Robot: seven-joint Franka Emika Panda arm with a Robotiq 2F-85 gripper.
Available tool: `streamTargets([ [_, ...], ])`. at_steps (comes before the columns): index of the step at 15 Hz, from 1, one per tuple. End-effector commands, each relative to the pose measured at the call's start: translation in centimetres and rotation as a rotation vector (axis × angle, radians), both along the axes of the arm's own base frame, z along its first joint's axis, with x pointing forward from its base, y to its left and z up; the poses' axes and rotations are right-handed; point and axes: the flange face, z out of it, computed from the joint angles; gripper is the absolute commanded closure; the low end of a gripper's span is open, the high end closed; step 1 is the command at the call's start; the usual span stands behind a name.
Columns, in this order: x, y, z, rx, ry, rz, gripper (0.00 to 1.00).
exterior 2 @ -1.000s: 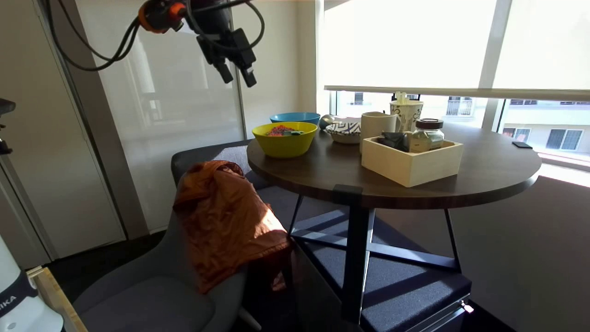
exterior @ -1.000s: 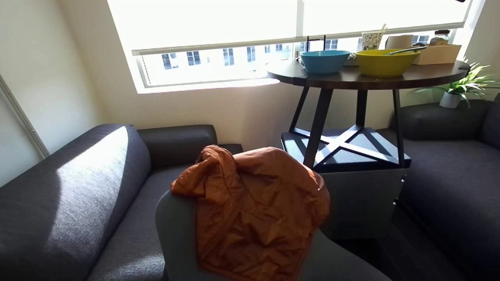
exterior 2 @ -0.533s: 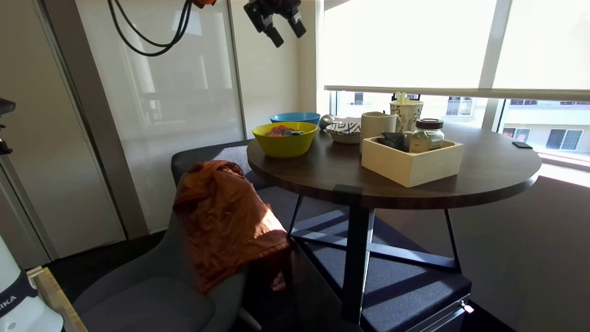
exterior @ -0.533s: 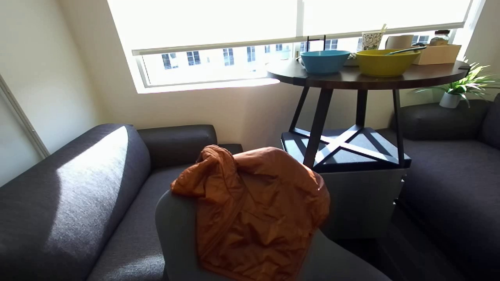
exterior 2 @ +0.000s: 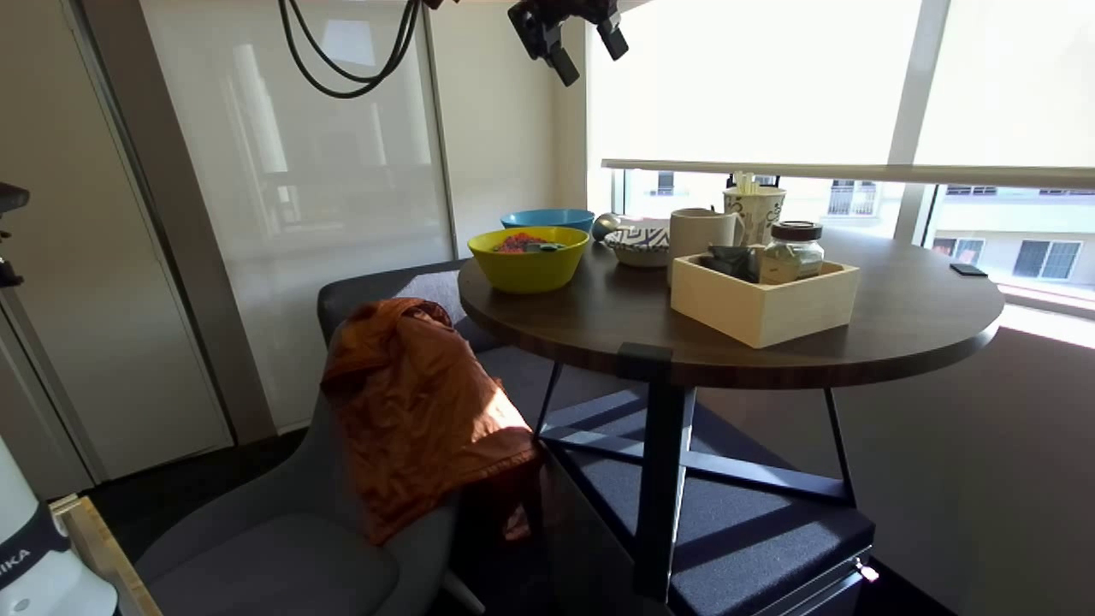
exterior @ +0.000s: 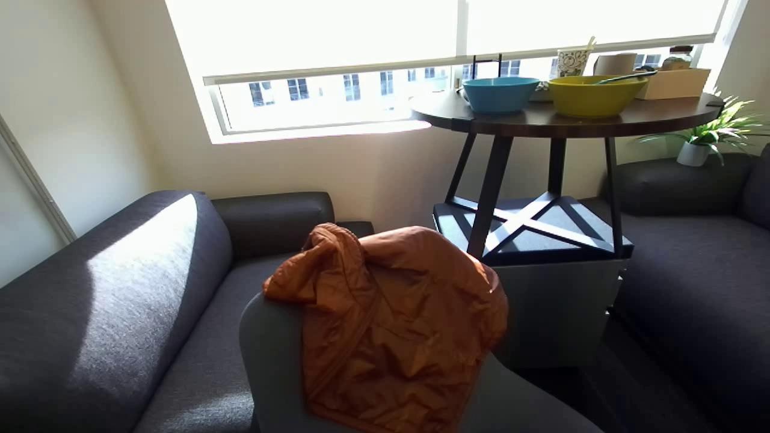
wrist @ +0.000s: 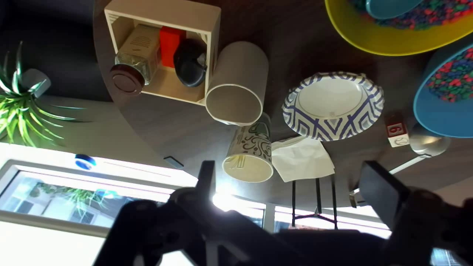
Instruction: Put the glass jar in the black and white bowl then put the black object on the table
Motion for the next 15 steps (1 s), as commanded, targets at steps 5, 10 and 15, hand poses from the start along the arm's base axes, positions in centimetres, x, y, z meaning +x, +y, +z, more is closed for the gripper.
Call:
streamTargets([
  [5, 0.8, 0.0, -0.2, 0.006, 0.011, 0.015, 0.0],
  [10, 3.6, -3.4, -5.0, 0.0, 0.125, 0.028, 0.0],
  [15, 4.4, -10.5, -10.7, 0.154, 0.22, -0.12, 0.0],
])
